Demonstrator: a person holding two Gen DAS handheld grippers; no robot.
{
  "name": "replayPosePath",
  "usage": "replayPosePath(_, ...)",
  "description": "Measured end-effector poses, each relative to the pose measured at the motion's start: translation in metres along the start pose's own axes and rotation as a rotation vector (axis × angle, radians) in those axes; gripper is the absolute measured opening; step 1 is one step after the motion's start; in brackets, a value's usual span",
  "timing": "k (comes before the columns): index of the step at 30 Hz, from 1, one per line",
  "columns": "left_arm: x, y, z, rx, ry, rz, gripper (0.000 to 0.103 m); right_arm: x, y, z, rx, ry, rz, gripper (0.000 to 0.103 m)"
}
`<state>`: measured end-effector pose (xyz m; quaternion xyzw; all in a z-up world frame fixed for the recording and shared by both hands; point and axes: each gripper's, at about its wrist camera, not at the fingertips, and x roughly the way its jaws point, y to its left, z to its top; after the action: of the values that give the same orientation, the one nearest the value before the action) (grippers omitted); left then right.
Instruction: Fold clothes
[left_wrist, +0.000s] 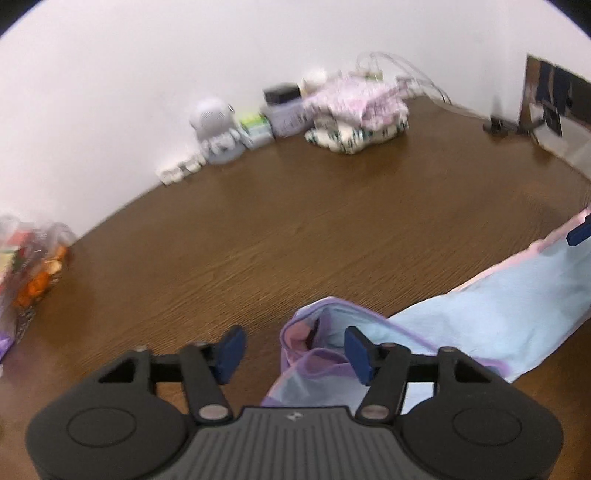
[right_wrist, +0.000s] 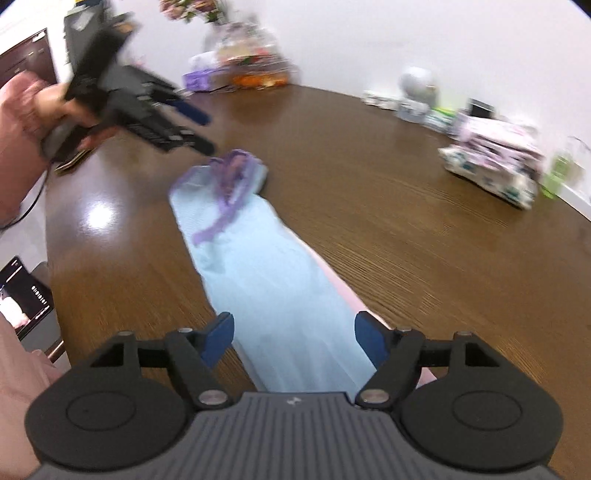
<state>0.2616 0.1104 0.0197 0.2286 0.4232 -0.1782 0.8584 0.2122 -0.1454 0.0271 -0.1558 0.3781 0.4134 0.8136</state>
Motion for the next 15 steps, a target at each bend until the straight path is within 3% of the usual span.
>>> replayPosePath(3, 0.012, 0.019, 0.003, 0.007, 0.032, 0.016, 0.048, 0.021, 0.009, 0.010, -0.015, 0.015, 0.027, 0.073)
replayPosePath(4, 0.016, 0.025, 0.004, 0.009, 0.043, 0.021, 0.040, 0.024, 0.012, 0.011, -0.012, 0.020, 0.030, 0.073)
replayPosePath(5, 0.020, 0.031, 0.005, 0.011, 0.053, 0.026, 0.014, 0.029, 0.012, 0.011, -0.004, 0.027, 0.034, 0.073)
replayPosePath(6, 0.024, 0.037, 0.006, 0.013, 0.064, 0.031, 0.000, 0.031, 0.011, 0.009, 0.007, 0.032, 0.036, 0.073)
replayPosePath(8, 0.029, 0.045, 0.006, 0.018, 0.078, 0.044, 0.001, 0.034, 0.009, 0.005, 0.028, 0.040, 0.038, 0.073)
replayPosePath(15, 0.006, 0.021, -0.019, 0.037, 0.045, 0.124, 0.001, 0.039, 0.001, -0.006, 0.083, 0.049, 0.042, 0.073)
